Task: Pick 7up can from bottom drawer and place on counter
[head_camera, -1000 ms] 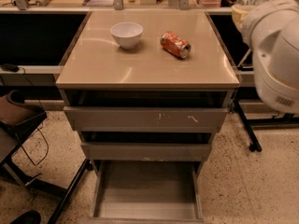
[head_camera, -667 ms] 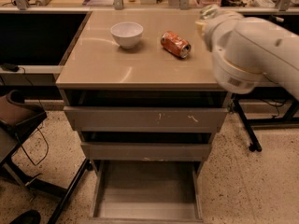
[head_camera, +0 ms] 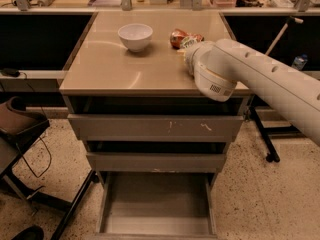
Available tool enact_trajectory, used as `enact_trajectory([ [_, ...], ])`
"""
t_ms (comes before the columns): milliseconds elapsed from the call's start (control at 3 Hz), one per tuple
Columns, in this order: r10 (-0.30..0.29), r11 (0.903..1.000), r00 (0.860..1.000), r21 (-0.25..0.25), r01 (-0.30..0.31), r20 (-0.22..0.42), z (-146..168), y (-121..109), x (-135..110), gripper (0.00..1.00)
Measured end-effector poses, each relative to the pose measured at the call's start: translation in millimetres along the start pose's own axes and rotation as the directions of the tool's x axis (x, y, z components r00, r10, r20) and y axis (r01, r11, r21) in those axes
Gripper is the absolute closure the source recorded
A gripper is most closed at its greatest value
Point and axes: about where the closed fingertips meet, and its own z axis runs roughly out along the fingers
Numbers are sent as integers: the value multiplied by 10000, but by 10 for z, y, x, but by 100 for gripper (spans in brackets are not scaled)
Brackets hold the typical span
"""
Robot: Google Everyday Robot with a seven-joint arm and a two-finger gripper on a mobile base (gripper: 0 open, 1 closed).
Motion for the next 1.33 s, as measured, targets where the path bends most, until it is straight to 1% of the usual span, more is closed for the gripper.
enact_trajectory([
  [1000,0,10000,10000,-1,0,-1,-1,-1,-3,11],
  [1333,0,10000,10000,-1,0,-1,-1,0,-3,0],
])
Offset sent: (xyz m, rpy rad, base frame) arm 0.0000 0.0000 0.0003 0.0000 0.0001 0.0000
